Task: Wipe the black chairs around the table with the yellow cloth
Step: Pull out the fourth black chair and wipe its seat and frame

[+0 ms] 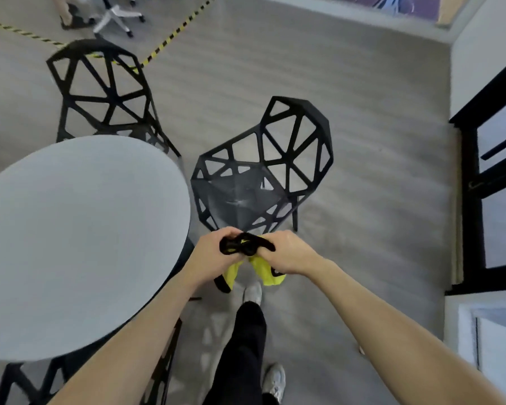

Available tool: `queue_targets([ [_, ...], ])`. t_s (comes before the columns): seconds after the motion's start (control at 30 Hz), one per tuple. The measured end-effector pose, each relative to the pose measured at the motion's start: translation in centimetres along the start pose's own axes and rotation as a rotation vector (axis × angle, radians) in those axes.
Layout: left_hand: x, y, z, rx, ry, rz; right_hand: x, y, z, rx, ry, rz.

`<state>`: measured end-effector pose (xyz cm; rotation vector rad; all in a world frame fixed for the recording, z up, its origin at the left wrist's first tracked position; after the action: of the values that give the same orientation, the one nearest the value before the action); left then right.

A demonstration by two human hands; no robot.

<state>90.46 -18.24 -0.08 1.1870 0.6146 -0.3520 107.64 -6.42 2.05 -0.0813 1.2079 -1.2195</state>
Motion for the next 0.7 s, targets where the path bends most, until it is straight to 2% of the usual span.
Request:
queue_targets([
  [0.13,-0.7,0.5,-9.8,0.066,-0.012,-0.059,-5.2,3.1,-5.3,0.074,0.061,-0.003],
  [0.23,-1.6,1.1,-16.5,0.066,-0.023,-0.112,-8.9,5.7,-8.5,0.182,0.110,-0.148],
  [0.33,-2.2,1.2,-21.5,0.045,-0.081,-0.170,-11.8,10.0,-11.9,0.337,0.204,-0.224],
  [0.5,-3.5,0.5,-29.2,-0.015,-0.096,-0.273,-15.0,18.1,-16.7,0.613,0.318,-0.199],
  [0.57,-3.6,0.3,-31.7,-0.031,-0.102,-0.304,-16.6,20.6,-18.5,0.660,0.390,-0.208],
  [0.7,-2.7,0.4,-35.5,-0.078,-0.165,-0.334,-20.6,24.1,-23.1,0.637,0.523,-0.191],
])
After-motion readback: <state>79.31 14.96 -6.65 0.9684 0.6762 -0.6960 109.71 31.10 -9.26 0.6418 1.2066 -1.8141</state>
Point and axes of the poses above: each hand's wrist, its own z-axis away from the middle knuckle, its own x-axis out of the palm, y = z × x, the point moved 3 cm from there along -z, towards the middle knuckle, and after that the axes turned 6 degrees about -z, right-handed, at the moved point
